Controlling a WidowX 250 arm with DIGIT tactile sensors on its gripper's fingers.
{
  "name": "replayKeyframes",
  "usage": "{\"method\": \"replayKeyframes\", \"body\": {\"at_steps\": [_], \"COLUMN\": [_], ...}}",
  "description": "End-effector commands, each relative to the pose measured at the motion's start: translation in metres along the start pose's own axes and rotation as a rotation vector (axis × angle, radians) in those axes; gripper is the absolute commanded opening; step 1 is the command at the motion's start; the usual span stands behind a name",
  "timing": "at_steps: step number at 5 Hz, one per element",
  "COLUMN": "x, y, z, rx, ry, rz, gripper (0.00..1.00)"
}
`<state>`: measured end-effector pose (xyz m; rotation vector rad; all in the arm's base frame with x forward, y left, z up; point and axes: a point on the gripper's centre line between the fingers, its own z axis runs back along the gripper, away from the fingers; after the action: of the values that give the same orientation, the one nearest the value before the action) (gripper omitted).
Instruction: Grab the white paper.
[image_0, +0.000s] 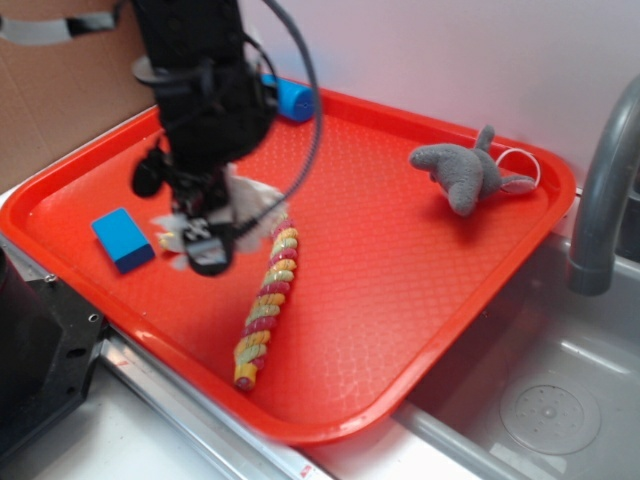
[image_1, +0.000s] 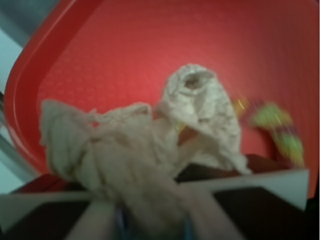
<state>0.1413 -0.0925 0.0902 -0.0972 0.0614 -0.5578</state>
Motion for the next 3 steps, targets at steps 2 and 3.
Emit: {"method": "replayKeyframes", "body": {"at_steps": [2,3], "x": [-0.004,-0.006], "y": [0.01,0.019], "z": [0.099,0.113], "rx": [0.101,0.156], "ry": [-0.091,-0.105], "rz": [0.427,0.502], "gripper": [0.0,0.0]}}
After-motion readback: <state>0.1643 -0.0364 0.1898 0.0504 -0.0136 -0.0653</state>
